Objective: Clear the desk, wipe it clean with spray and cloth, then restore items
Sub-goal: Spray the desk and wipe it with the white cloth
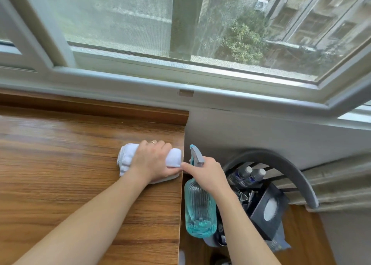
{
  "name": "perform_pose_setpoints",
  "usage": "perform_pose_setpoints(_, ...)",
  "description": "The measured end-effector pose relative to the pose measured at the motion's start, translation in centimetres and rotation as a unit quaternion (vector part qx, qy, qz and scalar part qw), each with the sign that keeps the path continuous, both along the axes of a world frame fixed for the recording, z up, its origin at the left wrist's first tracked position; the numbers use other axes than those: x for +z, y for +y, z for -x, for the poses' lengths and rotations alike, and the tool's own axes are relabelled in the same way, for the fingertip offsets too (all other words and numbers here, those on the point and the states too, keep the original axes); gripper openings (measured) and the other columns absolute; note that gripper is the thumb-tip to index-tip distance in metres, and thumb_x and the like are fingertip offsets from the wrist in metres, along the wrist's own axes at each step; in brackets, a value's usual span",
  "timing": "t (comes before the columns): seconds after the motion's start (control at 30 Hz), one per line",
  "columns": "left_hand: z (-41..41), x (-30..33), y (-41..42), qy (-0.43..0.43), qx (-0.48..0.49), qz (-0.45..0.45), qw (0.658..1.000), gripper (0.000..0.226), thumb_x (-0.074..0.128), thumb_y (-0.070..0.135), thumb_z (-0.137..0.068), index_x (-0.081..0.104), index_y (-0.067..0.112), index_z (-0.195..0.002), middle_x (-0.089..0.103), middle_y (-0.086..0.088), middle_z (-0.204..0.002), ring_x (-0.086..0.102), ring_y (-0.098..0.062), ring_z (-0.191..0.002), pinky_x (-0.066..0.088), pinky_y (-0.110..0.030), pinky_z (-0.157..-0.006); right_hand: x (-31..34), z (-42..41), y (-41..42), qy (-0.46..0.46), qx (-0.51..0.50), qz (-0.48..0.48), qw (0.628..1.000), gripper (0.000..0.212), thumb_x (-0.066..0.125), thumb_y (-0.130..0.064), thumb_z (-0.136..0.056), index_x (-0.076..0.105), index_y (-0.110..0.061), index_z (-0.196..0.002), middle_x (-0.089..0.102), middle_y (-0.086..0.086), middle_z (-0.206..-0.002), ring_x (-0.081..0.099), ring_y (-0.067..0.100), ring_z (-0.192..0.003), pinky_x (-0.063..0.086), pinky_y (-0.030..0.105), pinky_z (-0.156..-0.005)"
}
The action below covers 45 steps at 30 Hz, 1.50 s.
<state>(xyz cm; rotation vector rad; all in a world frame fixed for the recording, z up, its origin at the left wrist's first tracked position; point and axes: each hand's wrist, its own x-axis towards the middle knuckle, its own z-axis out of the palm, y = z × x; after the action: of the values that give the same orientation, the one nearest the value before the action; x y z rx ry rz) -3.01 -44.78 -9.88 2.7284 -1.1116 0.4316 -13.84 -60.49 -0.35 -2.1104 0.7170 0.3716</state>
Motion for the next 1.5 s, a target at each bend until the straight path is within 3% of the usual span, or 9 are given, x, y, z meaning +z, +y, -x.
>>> perform_pose_setpoints(0.2, -4.1, 0.7, -2.4, 0.009, 0.009, -0.017, 1.000, 0.075, 0.038, 0.087, -0.066, 0.060, 0.016, -0.077, 0.063, -0.005, -0.069, 0.061, -0.028, -0.061, 0.039, -0.034, -0.059, -0.3, -0.6, 0.1, 0.006, 0.003, 0.028, 1.000, 0.039, 0.066, -0.052, -0.087, 0.056, -0.015, -0.077, 0.061, -0.003, -0.074, 0.056, 0.015, -0.071, 0.042, 0.032, -0.062)
perform_pose_setpoints(0.43, -6.8, 0.7, -3.9, 0.019, 0.017, -0.043, 0.999, 0.082, 0.029, 0.090, -0.066, 0.063, 0.017, -0.085, 0.068, -0.005, -0.079, 0.064, -0.029, -0.072, 0.042, -0.037, -0.068, -0.6, -0.7, 0.6, 0.001, -0.008, 0.028, 1.000, 0.041, 0.067, -0.052, -0.087, 0.047, -0.021, -0.069, 0.055, -0.008, -0.068, 0.051, 0.011, -0.065, 0.041, 0.030, -0.061)
perform_pose_setpoints(0.87, -2.6, 2.0, -2.3, 0.062, 0.047, -0.098, 0.992, 0.080, 0.028, 0.088, -0.068, 0.056, 0.019, -0.097, 0.064, -0.003, -0.093, 0.059, -0.025, -0.085, 0.038, -0.038, -0.073, 2.4, 0.3, 2.9, -0.038, -0.011, 0.064, 0.997, 0.034, 0.066, -0.051, -0.084, 0.057, -0.020, -0.074, 0.063, -0.005, -0.071, 0.060, 0.017, -0.075, 0.044, 0.033, -0.064)
perform_pose_setpoints(1.0, -3.5, 3.4, -1.8, 0.181, 0.010, -0.129, 0.975, 0.082, 0.047, 0.084, -0.074, 0.048, 0.024, -0.129, 0.056, -0.001, -0.124, 0.050, -0.025, -0.115, 0.036, -0.040, -0.089, 3.6, -0.5, 3.8, -0.054, 0.006, 0.071, 0.996, 0.026, 0.061, -0.051, -0.087, 0.059, -0.027, -0.077, 0.064, -0.007, -0.075, 0.059, 0.011, -0.076, 0.041, 0.027, -0.060)
perform_pose_setpoints(1.1, -4.7, 5.0, 0.5, 0.325, -0.003, -0.021, 0.945, 0.087, 0.065, 0.072, -0.074, 0.042, 0.026, -0.144, 0.049, 0.000, -0.138, 0.038, -0.025, -0.129, 0.033, -0.040, -0.102, 4.6, -1.6, 5.0, -0.064, 0.033, 0.067, 0.995, 0.024, 0.064, -0.052, -0.086, 0.057, -0.031, -0.077, 0.064, -0.008, -0.079, 0.058, 0.008, -0.076, 0.040, 0.026, -0.060)
perform_pose_setpoints(1.2, -4.8, 6.7, 4.3, 0.356, 0.042, 0.091, 0.929, 0.095, 0.053, 0.077, -0.061, 0.048, 0.026, -0.140, 0.054, 0.006, -0.134, 0.038, -0.018, -0.130, 0.036, -0.040, -0.106, 5.8, -3.3, 6.9, -0.092, 0.055, 0.041, 0.993, 0.028, 0.066, -0.053, -0.086, 0.061, -0.025, -0.086, 0.066, -0.005, -0.085, 0.062, 0.013, -0.081, 0.046, 0.029, -0.064)
perform_pose_setpoints(1.27, -4.3, 7.4, 7.2, 0.356, 0.063, 0.132, 0.923, 0.081, 0.052, 0.068, -0.061, 0.056, 0.026, -0.131, 0.058, 0.009, -0.125, 0.044, -0.016, -0.123, 0.039, -0.038, -0.103, 6.7, -4.7, 8.6, -0.118, 0.072, 0.022, 0.990, 0.028, 0.068, -0.050, -0.086, 0.064, -0.023, -0.093, 0.066, -0.005, -0.088, 0.063, 0.014, -0.085, 0.048, 0.030, -0.070)
perform_pose_setpoints(1.37, -3.5, 8.2, 11.4, 0.399, 0.100, 0.150, 0.899, 0.052, 0.068, 0.027, -0.072, 0.054, 0.037, -0.121, 0.057, 0.014, -0.116, 0.048, -0.012, -0.115, 0.044, -0.030, -0.096, 7.6, -7.3, 11.5, -0.164, 0.089, -0.003, 0.982, 0.033, 0.070, -0.047, -0.088, 0.066, -0.018, -0.104, 0.067, -0.004, -0.095, 0.062, 0.015, -0.091, 0.046, 0.027, -0.072)
perform_pose_setpoints(1.5, -3.6, 9.0, 15.6, 0.481, 0.106, 0.122, 0.862, 0.076, 0.075, 0.008, -0.072, 0.041, 0.045, -0.129, 0.051, 0.023, -0.117, 0.049, 0.003, -0.107, 0.037, -0.009, -0.083, 7.3, -11.0, 15.0, -0.207, 0.100, -0.003, 0.973, 0.033, 0.071, -0.049, -0.089, 0.062, -0.018, -0.101, 0.065, -0.003, -0.093, 0.059, 0.017, -0.087, 0.044, 0.033, -0.075)
